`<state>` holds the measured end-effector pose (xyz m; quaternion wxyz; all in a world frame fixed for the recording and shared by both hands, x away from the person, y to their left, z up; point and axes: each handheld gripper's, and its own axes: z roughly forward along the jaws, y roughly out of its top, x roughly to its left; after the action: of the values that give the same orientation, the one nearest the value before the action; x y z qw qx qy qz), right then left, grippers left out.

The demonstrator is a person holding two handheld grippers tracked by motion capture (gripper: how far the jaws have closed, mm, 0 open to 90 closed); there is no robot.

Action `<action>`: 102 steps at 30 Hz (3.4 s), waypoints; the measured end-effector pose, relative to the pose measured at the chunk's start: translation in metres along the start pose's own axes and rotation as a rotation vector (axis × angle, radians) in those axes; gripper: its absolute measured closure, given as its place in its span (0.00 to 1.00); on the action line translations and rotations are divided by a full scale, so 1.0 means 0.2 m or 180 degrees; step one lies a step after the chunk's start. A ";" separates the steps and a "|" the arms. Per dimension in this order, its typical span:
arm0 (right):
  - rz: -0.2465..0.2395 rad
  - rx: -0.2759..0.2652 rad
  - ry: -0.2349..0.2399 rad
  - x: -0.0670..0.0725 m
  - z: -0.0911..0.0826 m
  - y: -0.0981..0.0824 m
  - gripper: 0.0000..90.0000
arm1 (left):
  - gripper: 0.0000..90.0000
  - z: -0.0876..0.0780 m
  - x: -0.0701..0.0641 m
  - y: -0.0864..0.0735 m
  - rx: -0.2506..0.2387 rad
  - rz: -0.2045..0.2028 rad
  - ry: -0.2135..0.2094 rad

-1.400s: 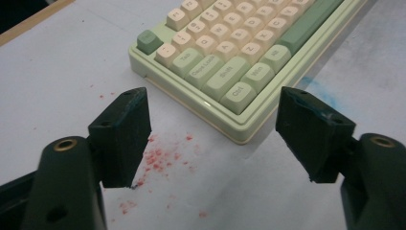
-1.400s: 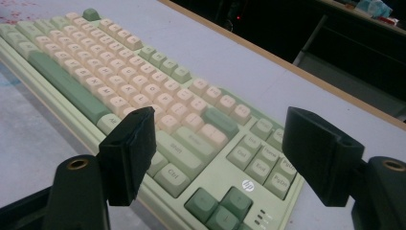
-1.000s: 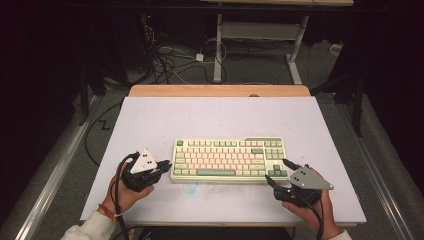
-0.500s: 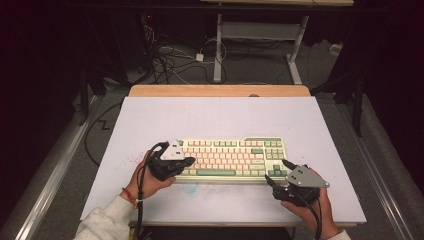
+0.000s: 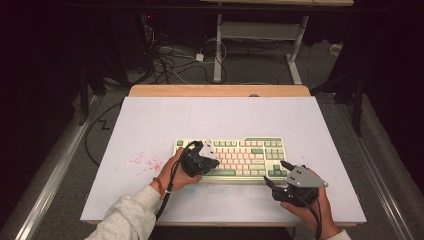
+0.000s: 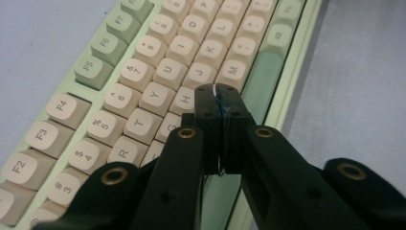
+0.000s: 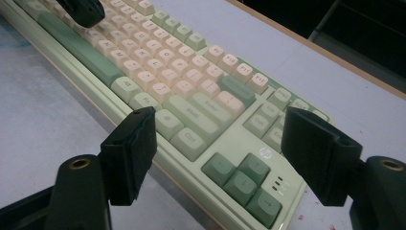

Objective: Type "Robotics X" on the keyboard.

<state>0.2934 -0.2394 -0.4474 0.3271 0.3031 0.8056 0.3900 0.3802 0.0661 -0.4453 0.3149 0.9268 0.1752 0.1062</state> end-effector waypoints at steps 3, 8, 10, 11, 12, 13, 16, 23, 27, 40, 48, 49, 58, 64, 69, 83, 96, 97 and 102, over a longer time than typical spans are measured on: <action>-0.0017 -0.0002 0.0012 0.00 0.00 0.00 0.32 | 0.96 0.02 0.00 0.01 0.0044 0.0022 0.0026; -0.0027 0.0000 0.0031 0.00 0.00 0.00 0.32 | 0.96 0.03 0.01 0.01 0.0026 0.0015 0.0041; -0.0029 0.0009 0.0039 0.00 0.00 0.00 0.32 | 0.96 0.03 0.01 0.01 0.0026 0.0014 0.0044; -0.0040 0.0010 0.0039 0.00 0.00 0.00 0.32 | 0.95 0.03 0.01 0.01 0.0032 0.0020 0.0053; -0.0045 0.0011 0.0040 0.01 0.00 0.00 0.32 | 0.96 0.03 0.01 0.01 0.0045 0.0028 0.0062; -0.0049 0.0011 0.0044 0.01 0.00 0.00 0.32 | 0.96 0.03 0.01 0.01 0.0055 0.0030 0.0067; -0.0048 0.0037 0.0036 0.01 0.01 0.00 0.33 | 0.97 0.05 0.00 0.00 0.0076 0.0066 0.0050; 0.0027 -0.0069 -0.0071 -0.02 -0.02 0.00 0.35 | 0.97 -0.04 0.01 0.01 -0.0049 0.0113 0.0180; 0.0006 -0.0078 -0.0054 -0.01 -0.01 0.00 0.35 | 0.96 -0.09 0.01 0.00 -0.0149 0.0102 0.0246; -0.0021 -0.0052 -0.0032 -0.01 -0.01 0.00 0.35 | 0.75 -0.27 0.01 -0.10 -0.0410 0.0198 0.0552; -0.0007 -0.0049 -0.0038 -0.01 -0.01 0.00 0.35 | 0.41 -0.35 -0.01 -0.21 -0.0667 0.0143 0.0808; -0.0004 -0.0048 -0.0041 -0.01 -0.01 0.00 0.35 | 0.38 -0.36 -0.01 -0.23 -0.0694 0.0127 0.0811; 0.0038 -0.0054 -0.0052 -0.03 -0.01 0.01 0.38 | 0.22 -0.44 -0.01 -0.44 -0.0841 -0.0140 0.1074; 0.0002 -0.0060 0.0009 -0.03 -0.01 0.04 0.46 | 0.22 -0.48 -0.02 -0.59 -0.0838 -0.0348 0.1230; 0.0051 -0.0059 0.0207 -0.03 0.02 0.09 0.61 | 0.24 -0.46 -0.05 -0.69 -0.0764 -0.0543 0.1177; -0.0135 0.0174 0.0621 -0.01 0.24 0.29 1.00 | 0.21 -0.46 -0.10 -0.74 -0.0648 -0.0574 0.1098; -0.0278 0.0457 0.0787 0.06 0.53 0.38 1.00 | 0.21 -0.45 -0.09 -0.75 -0.0582 -0.0537 0.1085; -0.0268 0.0487 0.0784 0.06 0.54 0.38 1.00 | 0.21 -0.44 -0.09 -0.75 -0.0588 -0.0498 0.1103; -0.0262 0.0538 0.0797 0.07 0.58 0.38 1.00 | 0.21 -0.43 -0.09 -0.75 -0.0549 -0.0527 0.1058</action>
<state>0.3919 -0.1406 -0.4455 0.2132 0.2453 0.8818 0.3418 0.2992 0.2178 -0.4737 0.3674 0.8485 0.2906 0.2460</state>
